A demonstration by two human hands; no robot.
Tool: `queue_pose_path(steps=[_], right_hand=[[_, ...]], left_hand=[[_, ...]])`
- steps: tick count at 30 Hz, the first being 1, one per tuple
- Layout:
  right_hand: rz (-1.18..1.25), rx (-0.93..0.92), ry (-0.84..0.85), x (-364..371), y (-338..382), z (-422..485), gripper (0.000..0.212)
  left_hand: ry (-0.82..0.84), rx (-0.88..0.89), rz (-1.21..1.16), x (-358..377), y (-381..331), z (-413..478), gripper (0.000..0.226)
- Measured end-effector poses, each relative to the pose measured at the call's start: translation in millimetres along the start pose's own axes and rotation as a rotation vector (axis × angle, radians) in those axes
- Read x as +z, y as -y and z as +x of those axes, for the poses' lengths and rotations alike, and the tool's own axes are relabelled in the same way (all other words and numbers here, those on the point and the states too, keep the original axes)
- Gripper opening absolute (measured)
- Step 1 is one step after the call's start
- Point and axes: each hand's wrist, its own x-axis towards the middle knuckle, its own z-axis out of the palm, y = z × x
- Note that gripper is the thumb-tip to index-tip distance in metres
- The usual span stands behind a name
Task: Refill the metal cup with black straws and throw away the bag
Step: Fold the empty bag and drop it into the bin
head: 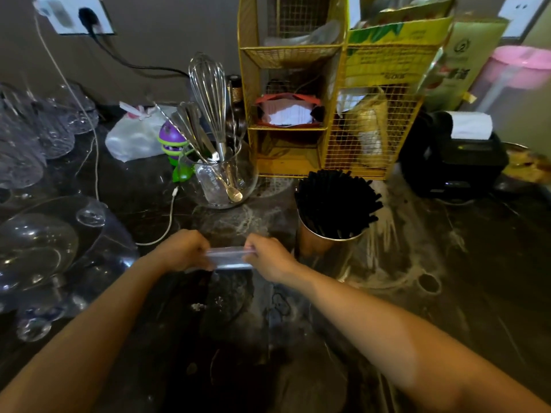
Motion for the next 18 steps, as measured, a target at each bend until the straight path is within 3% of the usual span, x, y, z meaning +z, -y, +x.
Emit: queue_pose_path(steps=[4, 8, 16, 18], right_hand=[[0.07, -0.087, -0.073, -4.5, -0.5, -45.3, 0.004], [0.077, -0.126, -0.172, -10.9, -14.2, -87.9, 0.016], [0.261, -0.017, -0.374, -43.9, -70.2, -193.1, 0.016], [0.332, 0.068, -0.421, -50.5, -84.6, -223.3, 0.018]], left_hand=[[-0.116, 0.095, -0.02, 2.2, -17.9, -23.3, 0.021], [-0.084, 0.204, -0.155, -0.2, -50.7, -43.9, 0.012], [-0.142, 0.551, -0.353, 15.7, -144.7, -44.4, 0.074], [-0.112, 0.676, -0.377, 24.8, -173.1, -38.9, 0.077]])
